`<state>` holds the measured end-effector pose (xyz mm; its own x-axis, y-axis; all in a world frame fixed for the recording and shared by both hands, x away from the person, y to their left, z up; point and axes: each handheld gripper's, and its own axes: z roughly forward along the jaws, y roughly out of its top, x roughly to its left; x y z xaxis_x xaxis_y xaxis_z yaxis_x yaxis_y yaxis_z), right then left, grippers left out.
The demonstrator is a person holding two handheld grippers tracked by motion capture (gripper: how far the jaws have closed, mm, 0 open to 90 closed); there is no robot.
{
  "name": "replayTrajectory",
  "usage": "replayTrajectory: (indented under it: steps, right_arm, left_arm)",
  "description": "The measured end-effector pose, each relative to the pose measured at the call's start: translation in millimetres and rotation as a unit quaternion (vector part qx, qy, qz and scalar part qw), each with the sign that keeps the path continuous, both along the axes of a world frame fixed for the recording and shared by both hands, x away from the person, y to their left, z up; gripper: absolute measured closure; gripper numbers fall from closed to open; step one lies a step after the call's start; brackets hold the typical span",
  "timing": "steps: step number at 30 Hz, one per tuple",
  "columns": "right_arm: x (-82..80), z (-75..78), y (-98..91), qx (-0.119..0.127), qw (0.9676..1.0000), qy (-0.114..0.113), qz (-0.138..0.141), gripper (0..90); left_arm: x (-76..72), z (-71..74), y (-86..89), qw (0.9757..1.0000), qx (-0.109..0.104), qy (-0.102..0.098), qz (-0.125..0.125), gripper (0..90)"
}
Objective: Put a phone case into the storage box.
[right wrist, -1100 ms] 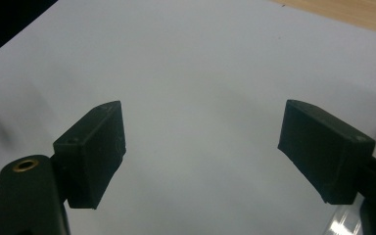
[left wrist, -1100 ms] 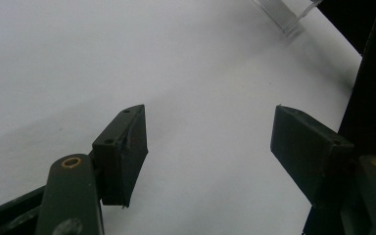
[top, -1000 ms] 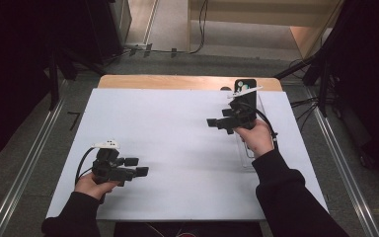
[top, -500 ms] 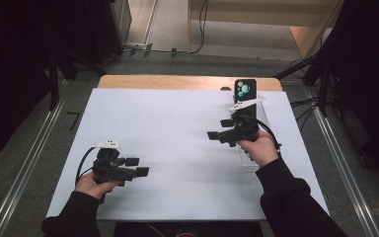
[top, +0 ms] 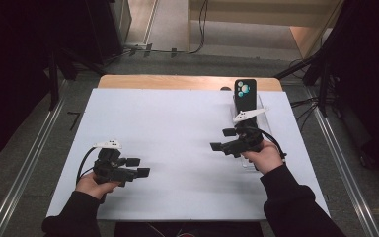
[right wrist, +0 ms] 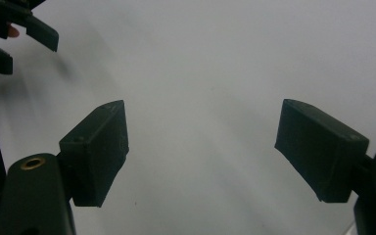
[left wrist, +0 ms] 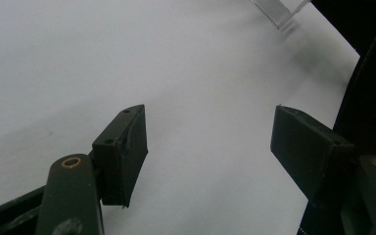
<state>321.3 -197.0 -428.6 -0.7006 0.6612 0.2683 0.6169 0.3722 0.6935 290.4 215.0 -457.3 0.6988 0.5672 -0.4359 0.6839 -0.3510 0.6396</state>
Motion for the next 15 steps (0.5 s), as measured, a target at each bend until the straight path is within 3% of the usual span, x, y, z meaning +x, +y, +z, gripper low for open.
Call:
replayTrajectory:
  steps: [15]
  right_arm:
    - [-29.9, -12.1, -11.5, -0.014, 0.9994, 0.014, 0.026, 18.0]
  left_arm:
    - [-2.9, 1.2, -3.2, 1.0, 0.001, -0.003, -0.007, 30.2]
